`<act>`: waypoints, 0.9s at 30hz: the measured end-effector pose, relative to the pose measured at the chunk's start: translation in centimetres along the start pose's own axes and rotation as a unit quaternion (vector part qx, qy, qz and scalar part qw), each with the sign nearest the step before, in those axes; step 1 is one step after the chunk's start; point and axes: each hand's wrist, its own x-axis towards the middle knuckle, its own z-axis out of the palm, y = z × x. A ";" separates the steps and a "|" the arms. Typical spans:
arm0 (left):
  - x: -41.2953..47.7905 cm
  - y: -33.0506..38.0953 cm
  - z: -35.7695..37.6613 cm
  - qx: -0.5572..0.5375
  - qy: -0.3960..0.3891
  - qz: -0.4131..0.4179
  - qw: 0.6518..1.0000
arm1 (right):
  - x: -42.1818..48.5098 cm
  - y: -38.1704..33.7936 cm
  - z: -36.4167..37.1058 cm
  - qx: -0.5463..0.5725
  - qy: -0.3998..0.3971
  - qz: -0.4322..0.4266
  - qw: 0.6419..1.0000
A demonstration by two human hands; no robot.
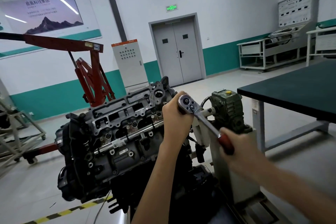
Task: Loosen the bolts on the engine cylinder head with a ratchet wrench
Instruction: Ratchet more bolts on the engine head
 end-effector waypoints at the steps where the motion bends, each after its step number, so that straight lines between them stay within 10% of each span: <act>1: -0.1 -0.2 0.3 -0.015 0.011 -0.001 1.000 | -1.1 -1.2 1.7 0.051 0.029 0.016 0.998; 8: 0.4 -0.5 -0.5 -0.034 -0.039 -0.047 0.998 | -3.0 -5.6 6.7 0.222 0.068 0.064 0.971; 20: 1.0 0.8 -1.8 0.018 -0.120 -0.061 0.991 | 7.3 1.6 -7.4 -0.247 0.031 -0.174 0.953; 27: 0.1 0.1 -0.8 0.019 -0.064 -0.016 0.998 | -1.4 -0.7 1.2 0.017 0.059 0.009 0.998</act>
